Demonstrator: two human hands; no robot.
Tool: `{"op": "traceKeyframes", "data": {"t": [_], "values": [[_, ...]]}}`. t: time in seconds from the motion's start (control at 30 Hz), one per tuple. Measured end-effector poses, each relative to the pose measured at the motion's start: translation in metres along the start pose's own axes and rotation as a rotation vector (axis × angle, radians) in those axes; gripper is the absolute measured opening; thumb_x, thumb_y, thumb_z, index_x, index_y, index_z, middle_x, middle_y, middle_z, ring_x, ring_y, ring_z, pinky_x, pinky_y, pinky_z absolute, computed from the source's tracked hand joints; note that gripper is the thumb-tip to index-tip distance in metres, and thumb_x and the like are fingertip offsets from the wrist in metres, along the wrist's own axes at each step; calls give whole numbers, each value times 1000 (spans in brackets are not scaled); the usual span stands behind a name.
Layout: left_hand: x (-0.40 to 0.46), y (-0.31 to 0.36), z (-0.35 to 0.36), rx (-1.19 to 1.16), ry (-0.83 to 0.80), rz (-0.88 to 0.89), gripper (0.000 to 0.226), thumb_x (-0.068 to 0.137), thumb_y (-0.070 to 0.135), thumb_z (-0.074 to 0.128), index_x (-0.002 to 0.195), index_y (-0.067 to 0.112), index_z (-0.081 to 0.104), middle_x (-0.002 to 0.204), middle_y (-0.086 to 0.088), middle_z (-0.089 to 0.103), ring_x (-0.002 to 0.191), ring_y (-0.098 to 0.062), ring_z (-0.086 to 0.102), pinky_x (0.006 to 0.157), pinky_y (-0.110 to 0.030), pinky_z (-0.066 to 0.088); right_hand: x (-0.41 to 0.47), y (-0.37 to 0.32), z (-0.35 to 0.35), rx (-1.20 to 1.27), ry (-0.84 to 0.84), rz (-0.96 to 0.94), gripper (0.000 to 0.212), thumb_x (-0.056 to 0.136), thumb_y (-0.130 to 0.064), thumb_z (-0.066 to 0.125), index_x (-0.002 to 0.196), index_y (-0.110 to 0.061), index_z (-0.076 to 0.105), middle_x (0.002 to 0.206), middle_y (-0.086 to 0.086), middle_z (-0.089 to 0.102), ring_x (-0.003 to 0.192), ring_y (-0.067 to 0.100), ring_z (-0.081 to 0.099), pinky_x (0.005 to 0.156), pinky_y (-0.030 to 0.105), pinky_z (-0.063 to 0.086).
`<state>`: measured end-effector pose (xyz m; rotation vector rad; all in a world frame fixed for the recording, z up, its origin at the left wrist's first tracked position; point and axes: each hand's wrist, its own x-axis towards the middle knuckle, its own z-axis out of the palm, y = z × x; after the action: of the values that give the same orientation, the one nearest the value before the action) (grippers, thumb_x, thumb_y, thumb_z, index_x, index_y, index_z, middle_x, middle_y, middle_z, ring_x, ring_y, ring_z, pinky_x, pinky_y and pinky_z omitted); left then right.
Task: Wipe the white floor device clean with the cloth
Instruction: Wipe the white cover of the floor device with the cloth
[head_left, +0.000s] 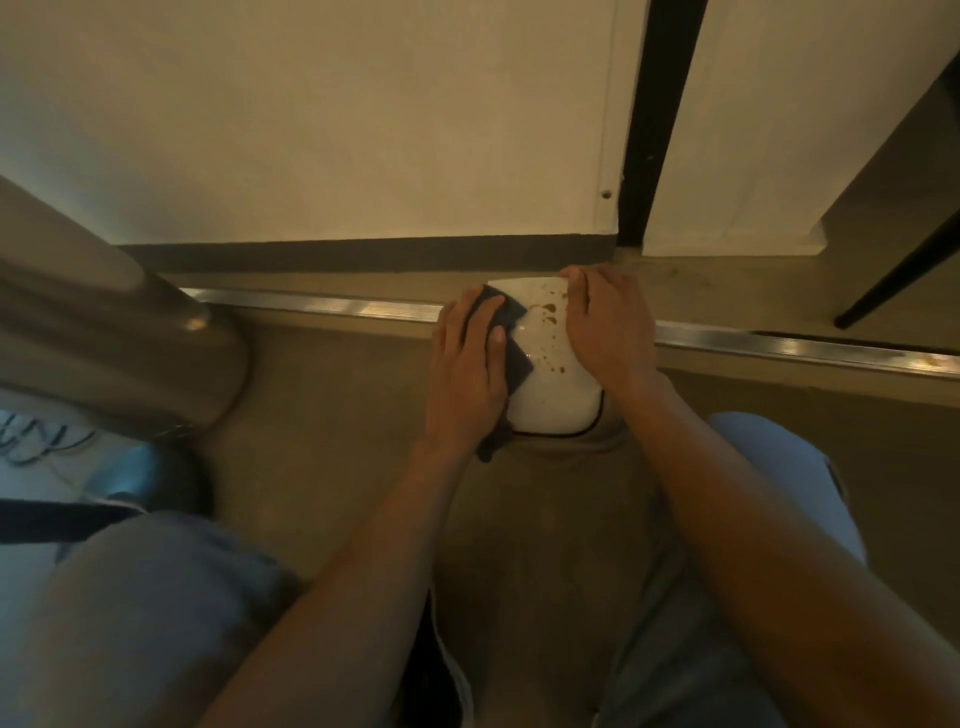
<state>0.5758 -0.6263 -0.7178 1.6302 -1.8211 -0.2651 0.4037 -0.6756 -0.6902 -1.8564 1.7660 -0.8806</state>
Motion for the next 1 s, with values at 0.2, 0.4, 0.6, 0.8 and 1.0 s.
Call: {"op": "traceKeyframes", "data": {"t": [0.2, 0.4, 0.6, 0.8, 1.0], "values": [[86, -3, 0, 0, -210, -145, 42, 105, 44, 37, 113, 14, 66, 116, -8, 64, 110, -26, 59, 93, -32, 42, -1, 6, 6, -35, 14, -8, 31, 106, -26, 35, 111, -13, 62, 106, 6, 62, 101, 19, 54, 86, 26, 37], [7, -5, -11, -32, -84, 31, 45, 100, 36, 57, 140, 15, 50, 153, -3, 36, 143, -18, 33, 119, -29, 27, 2, 6, 9, -7, 48, -29, 31, 106, -26, 34, 113, -15, 63, 108, 3, 62, 100, 13, 50, 87, 23, 34], [47, -11, -5, -36, -111, 10, 34, 105, 33, 40, 125, 16, 62, 135, -4, 55, 131, -18, 46, 113, -38, 35, 4, 12, 11, -14, 44, -27, 34, 107, -29, 32, 115, -18, 63, 108, 2, 62, 98, 8, 46, 86, 23, 35], [69, -7, -6, 25, -199, 99, 34, 106, 32, 38, 122, 17, 65, 128, -3, 61, 122, -20, 52, 110, -37, 38, 5, 10, 13, -34, 59, -14, 35, 106, -30, 31, 113, -17, 62, 108, 3, 62, 96, 8, 46, 86, 22, 33], [30, -15, -13, -116, -69, 19, 28, 107, 21, 40, 125, 16, 61, 136, -2, 54, 130, -16, 47, 113, -34, 35, 4, 11, 12, -24, 64, -39, 35, 107, -27, 32, 114, -15, 64, 108, 4, 63, 98, 11, 49, 87, 23, 33]]}}
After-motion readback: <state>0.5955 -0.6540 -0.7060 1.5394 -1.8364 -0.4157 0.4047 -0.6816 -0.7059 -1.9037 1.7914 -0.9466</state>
